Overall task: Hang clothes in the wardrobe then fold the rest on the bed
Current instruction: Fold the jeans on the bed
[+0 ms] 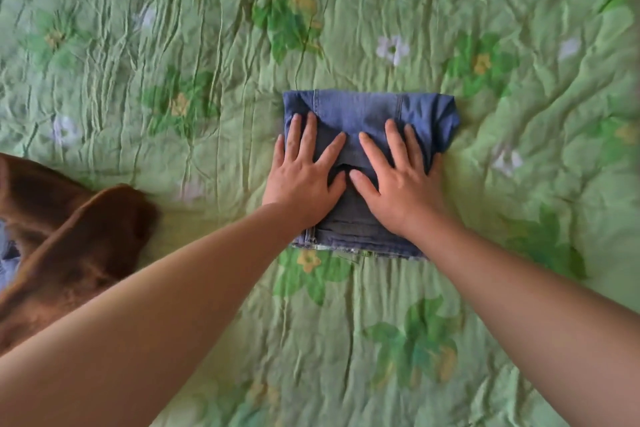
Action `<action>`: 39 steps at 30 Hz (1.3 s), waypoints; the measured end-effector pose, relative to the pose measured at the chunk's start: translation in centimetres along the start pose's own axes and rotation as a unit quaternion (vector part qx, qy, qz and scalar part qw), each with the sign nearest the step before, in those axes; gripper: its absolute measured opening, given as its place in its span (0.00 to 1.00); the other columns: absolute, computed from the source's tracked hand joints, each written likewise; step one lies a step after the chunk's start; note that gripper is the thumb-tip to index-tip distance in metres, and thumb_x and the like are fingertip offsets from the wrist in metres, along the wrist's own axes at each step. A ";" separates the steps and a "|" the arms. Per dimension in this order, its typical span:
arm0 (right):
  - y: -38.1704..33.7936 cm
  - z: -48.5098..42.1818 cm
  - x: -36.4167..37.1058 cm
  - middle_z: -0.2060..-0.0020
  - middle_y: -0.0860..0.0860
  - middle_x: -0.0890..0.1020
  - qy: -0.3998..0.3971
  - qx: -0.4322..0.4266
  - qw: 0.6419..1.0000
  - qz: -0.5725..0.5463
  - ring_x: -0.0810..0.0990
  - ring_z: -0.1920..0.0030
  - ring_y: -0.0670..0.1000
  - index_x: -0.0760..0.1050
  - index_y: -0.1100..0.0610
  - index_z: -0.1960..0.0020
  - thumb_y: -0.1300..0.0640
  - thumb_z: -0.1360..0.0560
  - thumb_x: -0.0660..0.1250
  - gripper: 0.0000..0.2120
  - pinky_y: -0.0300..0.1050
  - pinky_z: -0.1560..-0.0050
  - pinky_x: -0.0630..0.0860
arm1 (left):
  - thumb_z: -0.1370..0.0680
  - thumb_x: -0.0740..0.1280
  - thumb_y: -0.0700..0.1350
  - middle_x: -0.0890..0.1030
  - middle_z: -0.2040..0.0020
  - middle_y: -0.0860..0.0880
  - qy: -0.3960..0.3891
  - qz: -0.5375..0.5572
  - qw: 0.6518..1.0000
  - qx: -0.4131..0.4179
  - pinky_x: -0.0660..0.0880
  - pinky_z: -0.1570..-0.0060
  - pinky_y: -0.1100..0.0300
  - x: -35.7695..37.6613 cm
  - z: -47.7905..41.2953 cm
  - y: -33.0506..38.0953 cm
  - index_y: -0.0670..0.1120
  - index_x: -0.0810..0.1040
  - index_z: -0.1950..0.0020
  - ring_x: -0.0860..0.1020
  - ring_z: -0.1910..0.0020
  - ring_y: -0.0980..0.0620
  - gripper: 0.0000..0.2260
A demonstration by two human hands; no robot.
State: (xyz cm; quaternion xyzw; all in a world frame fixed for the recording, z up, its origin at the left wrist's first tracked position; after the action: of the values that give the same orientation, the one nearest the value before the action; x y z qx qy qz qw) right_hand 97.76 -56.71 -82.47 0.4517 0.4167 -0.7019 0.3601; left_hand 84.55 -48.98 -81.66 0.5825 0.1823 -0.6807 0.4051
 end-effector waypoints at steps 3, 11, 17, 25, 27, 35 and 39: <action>2.7 2.0 -4.2 0.27 0.63 0.69 0.161 0.025 0.969 -0.186 0.70 0.28 0.63 0.75 0.58 0.28 0.44 0.21 0.64 0.27 0.60 0.28 0.68 | 0.19 0.63 0.57 0.44 0.17 0.49 0.030 0.131 0.991 -0.017 0.54 0.23 0.46 -1.5 2.2 -0.5 0.57 0.60 0.21 0.42 0.19 0.48 0.28; 8.9 3.5 0.6 0.49 0.54 0.86 0.004 0.363 0.722 -0.590 0.86 0.50 0.55 0.78 0.60 0.40 0.56 0.32 0.80 0.23 0.43 0.54 0.77 | 0.26 0.76 0.50 0.77 0.38 0.47 0.043 0.541 0.766 -0.344 0.78 0.38 0.45 -0.1 4.7 -6.1 0.48 0.68 0.27 0.80 0.42 0.47 0.31; 6.7 3.3 0.4 0.51 0.53 0.88 -0.117 0.317 0.716 -0.611 0.87 0.49 0.56 0.80 0.57 0.41 0.60 0.42 0.81 0.29 0.53 0.44 0.80 | 0.24 0.73 0.42 0.84 0.45 0.39 -0.062 0.654 0.662 -0.362 0.83 0.51 0.41 -0.3 4.1 -4.0 0.43 0.77 0.39 0.85 0.49 0.40 0.15; 4.1 10.9 -9.0 0.49 0.46 0.84 -0.007 0.273 0.798 -0.537 0.83 0.49 0.48 0.75 0.46 0.44 0.47 0.33 0.74 0.20 0.47 0.48 0.77 | 0.24 0.73 0.40 0.84 0.44 0.43 -0.130 0.650 0.686 -0.300 0.81 0.48 0.39 -7.4 9.7 -0.3 0.49 0.73 0.37 0.84 0.47 0.41 0.18; 3.2 13.5 -12.7 0.48 0.46 0.83 0.011 0.269 0.823 -0.500 0.81 0.51 0.45 0.74 0.47 0.41 0.48 0.28 0.74 0.17 0.42 0.53 0.74 | 0.24 0.74 0.41 0.84 0.45 0.43 -0.134 0.635 0.706 -0.284 0.83 0.53 0.44 -10.6 11.4 0.7 0.50 0.73 0.39 0.85 0.50 0.43 0.17; -0.3 26.9 -26.3 0.51 0.40 0.80 0.063 0.247 0.867 -0.428 0.80 0.49 0.49 0.71 0.50 0.40 0.47 0.22 0.70 0.14 0.45 0.52 0.73 | 0.26 0.76 0.52 0.82 0.48 0.49 -0.138 0.477 0.847 -0.191 0.83 0.56 0.50 -23.1 19.4 6.1 0.52 0.70 0.42 0.84 0.53 0.49 0.19; -0.3 33.9 -31.4 0.46 0.45 0.81 0.081 0.242 0.856 -0.450 0.81 0.46 0.49 0.71 0.48 0.41 0.46 0.23 0.71 0.14 0.52 0.45 0.78 | 0.27 0.77 0.52 0.82 0.46 0.49 -0.151 0.449 0.870 -0.137 0.83 0.57 0.52 -27.4 24.0 10.2 0.50 0.70 0.38 0.84 0.53 0.50 0.23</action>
State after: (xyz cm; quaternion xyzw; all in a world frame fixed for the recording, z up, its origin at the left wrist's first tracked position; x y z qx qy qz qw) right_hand 96.61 -83.37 -44.79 0.3427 0.4191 -0.8271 -0.1509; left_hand 76.67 -63.19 -47.51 0.4299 -0.0708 -0.4737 0.7654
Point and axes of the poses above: each hand's wrist, its own z-axis away from the middle knuckle, its own x-axis out of the palm, y = z × x, the point moved 9 cm from there along -z, towards the middle knuckle
